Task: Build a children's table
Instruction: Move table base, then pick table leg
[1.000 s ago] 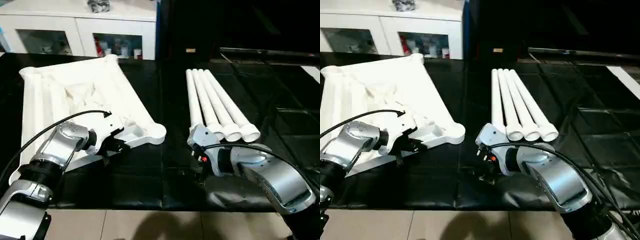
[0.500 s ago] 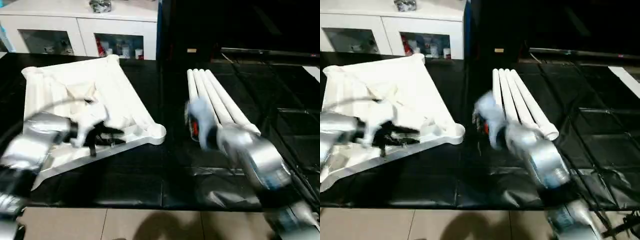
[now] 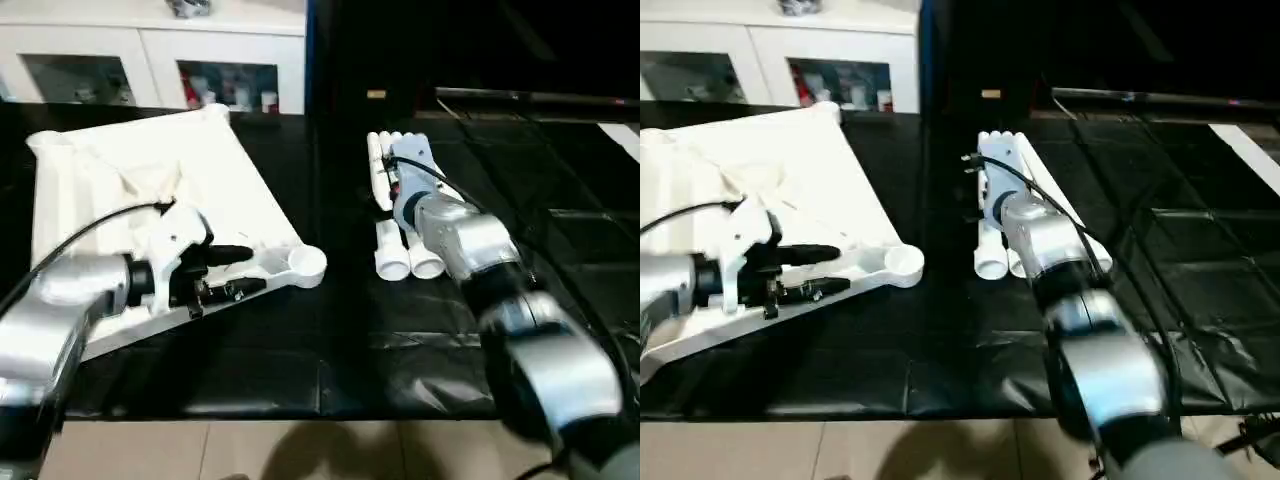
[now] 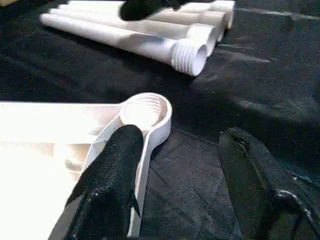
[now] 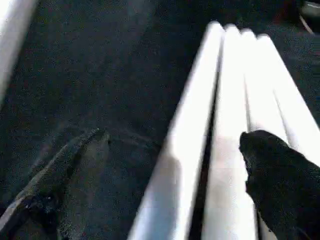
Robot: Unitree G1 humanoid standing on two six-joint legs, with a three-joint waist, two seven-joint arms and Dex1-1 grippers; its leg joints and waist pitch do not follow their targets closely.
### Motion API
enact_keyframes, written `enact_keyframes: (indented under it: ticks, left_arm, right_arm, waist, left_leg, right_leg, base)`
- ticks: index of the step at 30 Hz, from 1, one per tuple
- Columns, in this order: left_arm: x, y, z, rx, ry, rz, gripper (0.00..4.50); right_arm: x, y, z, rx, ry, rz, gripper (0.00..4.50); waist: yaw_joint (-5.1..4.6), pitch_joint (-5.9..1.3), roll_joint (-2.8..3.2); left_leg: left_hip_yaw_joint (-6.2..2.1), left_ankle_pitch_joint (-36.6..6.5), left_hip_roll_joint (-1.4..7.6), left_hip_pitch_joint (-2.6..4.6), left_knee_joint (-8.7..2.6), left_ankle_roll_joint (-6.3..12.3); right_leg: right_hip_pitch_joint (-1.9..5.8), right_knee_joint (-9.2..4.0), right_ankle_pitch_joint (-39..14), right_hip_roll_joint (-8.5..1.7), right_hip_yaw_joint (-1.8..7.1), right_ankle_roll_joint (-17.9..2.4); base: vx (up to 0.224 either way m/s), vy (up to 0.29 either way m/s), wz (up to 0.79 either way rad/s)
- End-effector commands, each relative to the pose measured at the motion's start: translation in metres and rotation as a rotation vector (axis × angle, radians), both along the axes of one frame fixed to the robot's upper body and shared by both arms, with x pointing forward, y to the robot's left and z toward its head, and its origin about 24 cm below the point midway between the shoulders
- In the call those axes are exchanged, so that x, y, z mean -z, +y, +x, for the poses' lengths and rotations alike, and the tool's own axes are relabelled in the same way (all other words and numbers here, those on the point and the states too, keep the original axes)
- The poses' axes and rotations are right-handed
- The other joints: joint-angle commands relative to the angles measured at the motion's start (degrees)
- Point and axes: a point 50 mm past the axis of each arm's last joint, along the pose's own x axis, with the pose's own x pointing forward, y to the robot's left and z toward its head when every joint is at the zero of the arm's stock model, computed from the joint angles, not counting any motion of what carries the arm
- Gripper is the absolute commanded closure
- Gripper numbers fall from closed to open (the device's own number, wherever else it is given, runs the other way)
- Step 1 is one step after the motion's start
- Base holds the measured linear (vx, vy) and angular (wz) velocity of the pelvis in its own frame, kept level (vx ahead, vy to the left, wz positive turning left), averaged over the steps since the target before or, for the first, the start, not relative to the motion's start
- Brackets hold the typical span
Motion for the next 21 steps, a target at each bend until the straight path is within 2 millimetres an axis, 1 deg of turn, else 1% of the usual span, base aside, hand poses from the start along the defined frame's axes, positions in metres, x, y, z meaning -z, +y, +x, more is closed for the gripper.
enact_keyframes:
  ticks: [1, 2, 3, 5, 6, 7, 8, 9, 10, 12, 13, 14, 15, 16, 21]
  left_arm:
    - [-0.004, 0.001, -0.009, -0.025, 0.006, 0.004, 1.38]
    - [-0.003, 0.001, -0.012, -0.026, 0.018, 0.006, 1.31]
    - [-0.002, 0.002, -0.015, -0.027, 0.028, 0.013, 1.31]
    - [-0.001, 0.003, -0.020, -0.035, 0.037, 0.022, 1.31]
    - [-0.001, 0.003, -0.021, -0.040, 0.038, 0.022, 1.31]
    - [-0.001, 0.004, -0.024, -0.054, 0.041, 0.023, 1.31]
    - [0.000, 0.004, -0.026, -0.063, 0.043, 0.026, 1.31]
    - [0.000, 0.004, -0.027, -0.068, 0.044, 0.029, 1.31]
    - [0.000, 0.004, -0.029, -0.072, 0.047, 0.030, 1.31]
    - [0.000, 0.004, -0.032, -0.079, 0.054, 0.033, 1.31]
    - [0.000, 0.004, -0.033, -0.081, 0.058, 0.037, 1.31]
    - [0.000, 0.004, -0.035, -0.082, 0.061, 0.040, 1.31]
    - [0.000, 0.005, -0.035, -0.084, 0.062, 0.041, 1.31]
    - [-0.001, 0.005, -0.035, -0.085, 0.063, 0.042, 1.31]
    - [-0.001, 0.007, -0.037, -0.104, 0.066, 0.053, 1.31]
  right_arm:
    - [0.002, -0.001, 0.002, 0.011, 0.020, -0.005, 0.00]
    - [0.002, -0.001, 0.002, 0.010, 0.026, -0.008, 0.00]
    - [0.002, 0.000, 0.002, 0.007, 0.032, 0.004, 0.00]
    - [0.001, 0.002, 0.003, -0.004, 0.034, 0.038, 0.00]
    - [0.001, 0.003, 0.003, -0.008, 0.034, 0.048, 0.00]
    - [0.001, 0.005, 0.003, -0.015, 0.032, 0.070, 0.00]
    - [0.002, 0.005, 0.003, -0.015, 0.033, 0.062, 0.00]
    - [0.003, 0.006, 0.003, -0.014, 0.035, 0.054, 0.00]
    - [0.005, 0.006, 0.002, -0.017, 0.041, 0.056, 0.00]
    - [0.007, 0.008, 0.002, -0.025, 0.051, 0.055, 0.00]
    - [0.009, 0.008, 0.001, -0.021, 0.053, 0.048, 0.00]
    - [0.010, 0.008, 0.001, -0.018, 0.054, 0.042, 0.00]
    - [0.010, 0.008, 0.001, -0.014, 0.057, 0.043, 0.00]
    - [0.011, 0.008, 0.000, -0.012, 0.059, 0.047, 0.00]
    - [0.018, 0.008, -0.002, -0.004, 0.083, 0.036, 0.00]
  waist:
    - [0.10, -3.80, 0.55]
    - [0.21, -3.75, 0.45]
    - [0.19, -3.75, 0.51]
    - [0.22, -3.50, -0.22]
    - [0.25, -3.48, -0.13]
    - [0.30, -3.41, -0.13]
    - [0.25, -3.34, -0.25]
    - [0.26, -3.27, -0.21]
    - [0.39, -3.25, -0.14]
    - [0.40, -3.34, -0.14]
    - [0.41, -3.37, -0.28]
    - [0.44, -3.43, -0.33]
    - [0.47, -3.45, -0.28]
    - [0.53, -3.44, -0.21]
    - [0.53, -3.48, -0.32]
  left_leg:
    - [-0.34, -4.92, 2.33, 0.11, -3.66, -1.00]
    - [-0.22, -5.20, 2.37, 0.30, -3.65, -1.02]
    - [-0.21, -5.28, 2.42, 0.39, -3.62, -1.15]
    - [-0.18, -7.02, 2.50, 0.38, -3.74, -1.32]
    - [-0.20, -7.46, 2.55, 0.33, -3.71, -1.45]
    - [-0.22, -8.28, 2.61, 0.50, -3.72, -1.63]
    - [-0.20, -8.55, 2.66, 0.46, -3.74, -1.72]
    - [-0.25, -8.82, 2.66, 0.41, -3.79, -1.84]
    - [-0.21, -9.26, 2.60, 0.57, -3.79, -2.01]
    - [-0.19, -8.95, 2.64, 0.57, -3.74, -2.13]
    - [-0.19, -8.21, 2.56, 0.41, -3.74, -1.93]
    - [-0.16, -7.55, 2.54, 0.41, -3.69, -1.83]
    - [-0.15, -7.26, 2.50, 0.40, -3.66, -1.75]
    - [-0.12, -7.25, 2.49, 0.49, -3.63, -1.75]
    - [-0.16, -7.27, 2.45, 0.38, -3.61, -1.88]
  right_leg:
    - [3.57, -2.54, -1.43, -4.30, 2.93, -12.67]
    - [3.38, -2.71, -1.76, -4.23, 2.91, -12.55]
    - [3.29, -2.57, -1.56, -4.21, 2.89, -12.66]
    - [3.16, -2.73, -3.48, -4.12, 2.82, -12.39]
    - [3.19, -2.61, -3.92, -4.23, 2.90, -12.30]
    - [2.98, -2.74, -5.28, -4.28, 2.87, -12.07]
    - [2.94, -2.76, -5.59, -4.31, 2.88, -12.13]
    - [2.92, -2.77, -6.09, -4.32, 2.86, -12.11]
    - [2.78, -2.88, -6.75, -4.22, 2.86, -11.76]
    - [2.82, -2.70, -5.87, -4.23, 2.87, -11.82]
    - [2.93, -2.62, -4.79, -4.16, 2.84, -11.84]
    - [2.94, -2.50, -3.93, -4.15, 2.82, -11.97]
    - [2.94, -2.48, -3.54, -4.11, 2.79, -12.07]
    - [2.90, -2.50, -3.35, -4.10, 2.77, -12.05]
    - [3.05, -2.43, -3.35, -4.16, 2.75, -11.89]
  base:
    - [0.000, 0.000, 0.00]
    - [0.000, 0.000, 0.00]
    - [0.000, 0.000, 0.00]
    - [0.000, 0.000, 0.00]
    - [0.000, 0.000, 0.00]
    - [0.000, 0.000, 0.00]
    - [0.000, 0.000, 0.00]
    - [0.000, 0.000, 0.00]
    - [0.000, 0.000, 0.00]
    - [0.000, 0.000, 0.00]
    - [0.000, 0.000, 0.00]
    - [0.000, 0.000, 0.00]
    - [0.000, 0.000, 0.00]
    - [0.000, 0.000, 0.00]
    - [0.000, 0.000, 0.00]
